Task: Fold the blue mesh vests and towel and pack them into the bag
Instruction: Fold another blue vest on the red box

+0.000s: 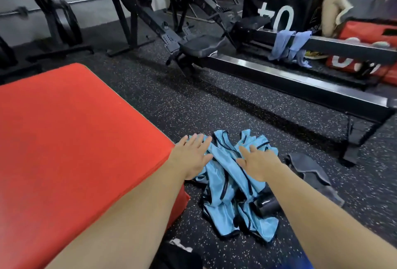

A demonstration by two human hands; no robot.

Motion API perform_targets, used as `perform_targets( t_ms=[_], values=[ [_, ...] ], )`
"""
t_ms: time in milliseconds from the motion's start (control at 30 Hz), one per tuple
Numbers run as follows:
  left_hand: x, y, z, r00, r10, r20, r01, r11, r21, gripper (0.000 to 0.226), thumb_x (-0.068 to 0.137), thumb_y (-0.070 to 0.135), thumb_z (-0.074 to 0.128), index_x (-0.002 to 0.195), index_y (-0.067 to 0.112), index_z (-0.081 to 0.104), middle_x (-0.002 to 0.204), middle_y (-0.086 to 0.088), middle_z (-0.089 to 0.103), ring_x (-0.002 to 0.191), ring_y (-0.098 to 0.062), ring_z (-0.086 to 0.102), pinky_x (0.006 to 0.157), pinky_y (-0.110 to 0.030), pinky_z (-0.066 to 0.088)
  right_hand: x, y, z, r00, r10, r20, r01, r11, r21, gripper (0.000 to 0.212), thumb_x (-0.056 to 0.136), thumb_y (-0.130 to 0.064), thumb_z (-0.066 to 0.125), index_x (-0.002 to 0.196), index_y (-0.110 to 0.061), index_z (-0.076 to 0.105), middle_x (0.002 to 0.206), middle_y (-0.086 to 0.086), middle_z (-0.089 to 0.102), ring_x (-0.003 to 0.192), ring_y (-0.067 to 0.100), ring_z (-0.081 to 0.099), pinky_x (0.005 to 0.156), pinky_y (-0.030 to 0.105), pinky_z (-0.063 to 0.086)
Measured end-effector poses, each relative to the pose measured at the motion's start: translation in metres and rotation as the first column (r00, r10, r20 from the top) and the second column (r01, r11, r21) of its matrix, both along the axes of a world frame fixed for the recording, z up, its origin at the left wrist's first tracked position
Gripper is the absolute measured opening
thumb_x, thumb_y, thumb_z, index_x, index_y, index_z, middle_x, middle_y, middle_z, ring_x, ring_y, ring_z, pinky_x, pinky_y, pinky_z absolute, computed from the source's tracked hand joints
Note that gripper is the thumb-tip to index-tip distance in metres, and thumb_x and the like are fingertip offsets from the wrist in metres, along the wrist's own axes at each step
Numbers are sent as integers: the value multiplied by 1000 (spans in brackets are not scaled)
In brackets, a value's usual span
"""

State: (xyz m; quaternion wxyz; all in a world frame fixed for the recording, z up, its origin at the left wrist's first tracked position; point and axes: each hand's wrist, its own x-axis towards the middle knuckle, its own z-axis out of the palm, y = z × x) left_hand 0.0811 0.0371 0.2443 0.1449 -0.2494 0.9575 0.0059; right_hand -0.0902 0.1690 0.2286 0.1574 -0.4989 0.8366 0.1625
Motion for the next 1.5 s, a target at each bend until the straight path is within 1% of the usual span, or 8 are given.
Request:
perform_targets(
  t_ms=[67,400,633,733,833,1033,1267,1500],
  values=[
    [-16,-1,-18,999,-31,29,32,999,-14,60,106,45,12,156,22,-10,164,-3,-7,151,-18,-8,122,-42,-9,-11,-5,-20,1000,-14,26,14,1000,9,56,104,-46,17,154,-19,11,158,17,20,124,34,51,94,42,37],
    [-59,-34,-130,986,-10,165,10,1000,4,59,106,44,11,156,21,-9,165,-3,-8,151,-21,-10,120,-48,-12,-48,-51,-161,986,-62,158,42,992,122,61,101,-50,35,151,-17,20,154,17,26,130,35,43,103,44,35],
    [-64,-55,-191,985,56,166,-62,998,29,59,105,44,11,156,22,-11,163,-2,-15,149,-19,-18,116,-49,-18,-67,-94,-242,974,-72,213,64,997,46,67,98,-47,45,153,-22,16,162,16,1,149,30,8,117,47,17],
    [-66,-57,-206,981,73,177,-84,995,55,59,105,45,11,156,23,-11,163,-2,-16,149,-18,-19,118,-49,-16,-69,-106,-258,990,-47,135,43,999,32,69,91,-36,59,147,-19,23,152,14,27,141,29,27,109,44,27],
    [-67,-59,-210,979,91,180,-106,992,75,59,105,45,10,156,23,-11,163,-1,-15,149,-18,-19,118,-49,-16,-70,-116,-263,999,-36,-4,36,999,-15,43,93,-17,51,135,-14,40,133,9,50,125,28,45,99,37,36],
    [-63,-58,-210,975,101,196,-122,988,95,59,105,45,10,155,24,-12,163,-2,-14,149,-19,-18,119,-51,-13,-63,-98,-255,1000,-8,-24,8,999,-36,23,91,-18,49,111,-19,60,116,4,62,112,26,53,92,35,36],
    [-58,-53,-210,965,119,235,-141,987,78,58,105,44,10,156,24,-9,164,-2,-11,151,-20,-13,119,-51,-13,-55,-28,-259,996,-88,14,82,965,248,32,89,-33,55,119,-23,59,120,0,63,115,22,56,95,35,36],
    [-55,-53,-221,928,196,316,-206,979,-4,56,106,37,12,157,20,-6,164,-5,-11,150,-24,-14,117,-55,-15,-61,-87,-251,990,-86,108,104,980,-169,31,88,-38,48,110,-17,57,113,5,63,112,27,50,90,37,35]
  ],
)
